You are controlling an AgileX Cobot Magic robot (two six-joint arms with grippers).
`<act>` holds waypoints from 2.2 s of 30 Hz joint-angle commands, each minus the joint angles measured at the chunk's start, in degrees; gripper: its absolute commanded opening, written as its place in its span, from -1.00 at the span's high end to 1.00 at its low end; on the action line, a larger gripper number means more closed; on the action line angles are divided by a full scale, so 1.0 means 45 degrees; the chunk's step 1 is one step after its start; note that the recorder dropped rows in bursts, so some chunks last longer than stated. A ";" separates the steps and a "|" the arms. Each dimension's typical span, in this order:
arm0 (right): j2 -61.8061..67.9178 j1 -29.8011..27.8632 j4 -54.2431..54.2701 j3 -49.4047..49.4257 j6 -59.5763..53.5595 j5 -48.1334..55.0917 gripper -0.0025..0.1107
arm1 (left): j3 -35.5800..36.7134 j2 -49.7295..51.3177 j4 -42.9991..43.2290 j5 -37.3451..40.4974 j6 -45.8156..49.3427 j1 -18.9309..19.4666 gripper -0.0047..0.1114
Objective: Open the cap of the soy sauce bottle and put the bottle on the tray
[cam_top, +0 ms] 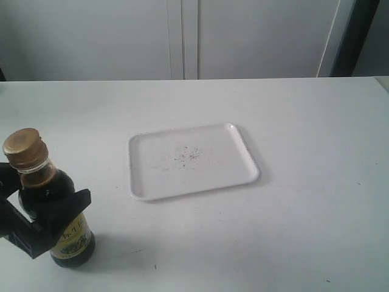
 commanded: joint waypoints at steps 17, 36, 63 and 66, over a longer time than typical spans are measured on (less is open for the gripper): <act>-0.0081 -0.0095 0.0027 0.0059 0.0004 -0.0078 0.96 | 0.0052 0.2489 -0.0315 -0.0161 0.1863 0.0001 -0.84; -0.0081 -0.0095 -0.0438 0.0059 -0.0109 -0.0078 0.96 | -0.0243 0.3298 0.1077 -0.0161 0.2940 0.0001 0.91; -0.0081 -0.0095 -0.0341 -0.0084 0.0909 -0.6555 0.96 | -0.0243 0.3298 0.1266 -0.0161 0.3521 0.0001 0.92; -0.0081 -0.0095 -0.0341 -0.0409 0.0909 -0.7054 0.96 | -0.0243 0.3298 0.1318 -0.0161 0.3521 0.0001 0.92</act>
